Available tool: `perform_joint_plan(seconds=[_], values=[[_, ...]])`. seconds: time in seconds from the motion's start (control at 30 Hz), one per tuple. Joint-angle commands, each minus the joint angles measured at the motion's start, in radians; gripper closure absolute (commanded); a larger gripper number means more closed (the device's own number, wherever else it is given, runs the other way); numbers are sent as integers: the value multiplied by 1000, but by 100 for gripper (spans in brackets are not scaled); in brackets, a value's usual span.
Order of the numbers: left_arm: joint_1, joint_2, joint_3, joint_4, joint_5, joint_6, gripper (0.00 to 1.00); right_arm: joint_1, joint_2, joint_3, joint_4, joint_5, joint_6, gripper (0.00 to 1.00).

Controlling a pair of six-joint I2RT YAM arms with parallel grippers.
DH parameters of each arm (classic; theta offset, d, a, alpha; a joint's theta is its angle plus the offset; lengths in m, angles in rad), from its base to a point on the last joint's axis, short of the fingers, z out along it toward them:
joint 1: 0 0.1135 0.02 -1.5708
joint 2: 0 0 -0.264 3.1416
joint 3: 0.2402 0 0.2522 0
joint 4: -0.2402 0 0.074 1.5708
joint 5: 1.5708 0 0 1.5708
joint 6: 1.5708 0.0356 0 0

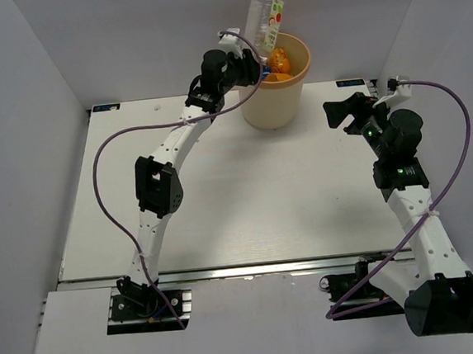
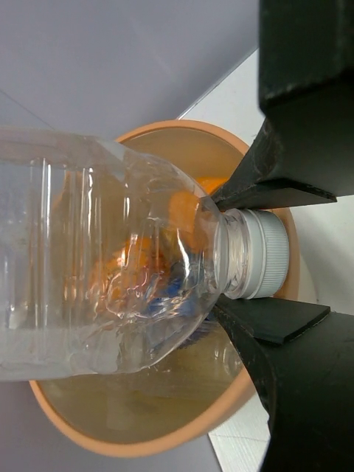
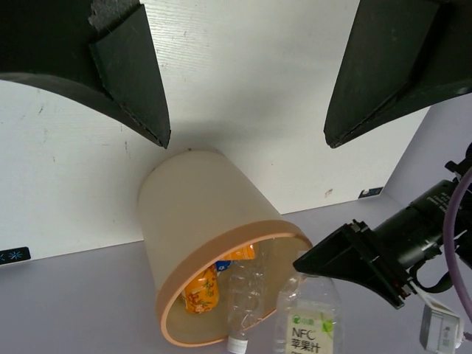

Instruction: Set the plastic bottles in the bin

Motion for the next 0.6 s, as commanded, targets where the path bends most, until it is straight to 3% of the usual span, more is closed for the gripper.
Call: perform_joint_plan(seconds=[0.0, 0.07, 0.1, 0.17, 0.23, 0.27, 0.33, 0.43, 0.47, 0.57], values=[[-30, -17, 24, 53, -84, 60, 100, -10, 6, 4, 23, -42, -9, 11], [-37, -8, 25, 57, -109, 60, 99, -13, 6, 2, 20, -54, -8, 11], [-41, -3, 25, 56, -109, 60, 94, -13, 6, 2, 20, -54, -8, 11], [-41, 5, 38, 56, -133, 60, 70, -15, 6, 1, 17, -56, -9, 11], [-41, 8, 42, 59, -120, 54, 54, -16, 10, 1, 8, -64, -9, 11], [-41, 6, 45, 53, -106, 54, 38, -16, 16, 5, 0, -73, -9, 11], [-41, 0, 45, 53, -106, 51, 22, -18, 18, 4, 0, -80, -6, 11], [-41, -12, 50, 46, -109, 54, 13, -19, 18, 1, 0, -87, -2, 11], [-41, -15, 48, 51, -109, 54, 5, -19, 18, 2, 0, -87, -2, 11], [-41, -26, 50, 56, -106, 51, 2, -21, 12, 4, 0, -85, -3, 11]])
